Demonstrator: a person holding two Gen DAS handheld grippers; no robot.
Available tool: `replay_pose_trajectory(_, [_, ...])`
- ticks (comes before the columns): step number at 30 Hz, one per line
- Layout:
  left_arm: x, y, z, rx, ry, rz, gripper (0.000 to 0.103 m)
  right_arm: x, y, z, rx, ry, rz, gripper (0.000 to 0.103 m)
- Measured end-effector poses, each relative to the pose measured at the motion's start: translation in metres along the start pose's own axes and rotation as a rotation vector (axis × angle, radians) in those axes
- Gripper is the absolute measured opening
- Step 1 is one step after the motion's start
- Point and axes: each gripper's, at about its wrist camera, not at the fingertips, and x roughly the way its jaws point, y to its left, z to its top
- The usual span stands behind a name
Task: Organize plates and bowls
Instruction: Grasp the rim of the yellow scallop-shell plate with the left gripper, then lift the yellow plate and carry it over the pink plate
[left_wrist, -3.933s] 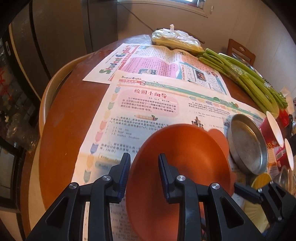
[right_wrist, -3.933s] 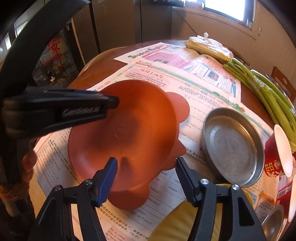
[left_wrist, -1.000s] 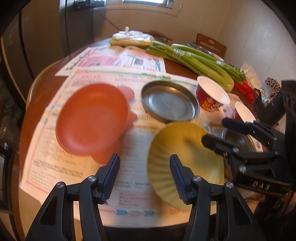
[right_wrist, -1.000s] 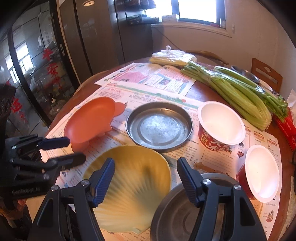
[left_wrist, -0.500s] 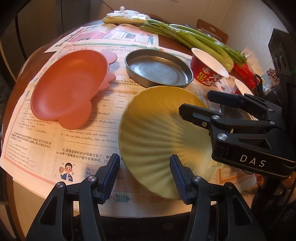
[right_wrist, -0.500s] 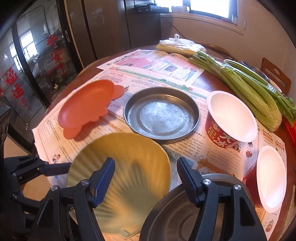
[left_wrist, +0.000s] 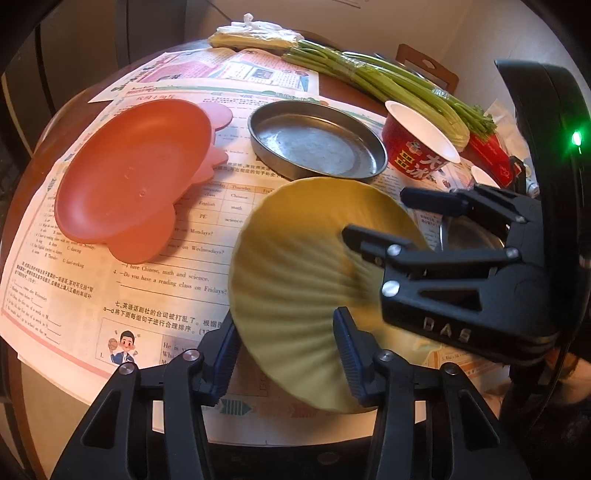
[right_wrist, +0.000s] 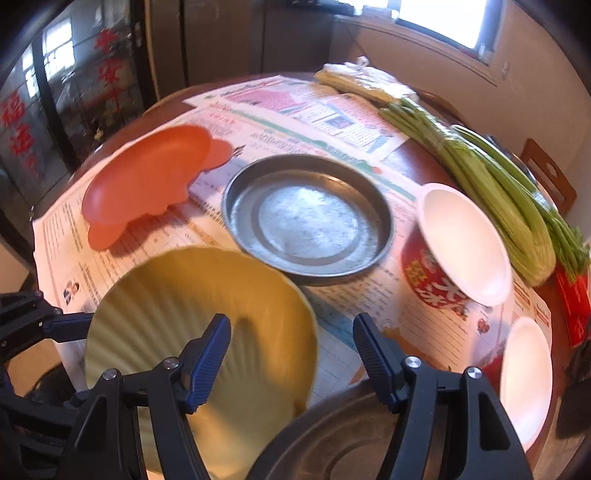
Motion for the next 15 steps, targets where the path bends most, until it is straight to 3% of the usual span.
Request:
replay_pose_trajectory(8, [0.001, 0.014, 0.005, -0.037, -0.012, -0.012, 0.035, 0.003, 0.012, -0.001, -0.003, 0.022, 0.014, 0.062])
replay_pose_trajectory(15, [-0.002, 0.033, 0.008, -0.080, -0.025, -0.013, 0.033, 0.000, 0.014, 0.002, 0.062, 0.030, 0.076, 0.062])
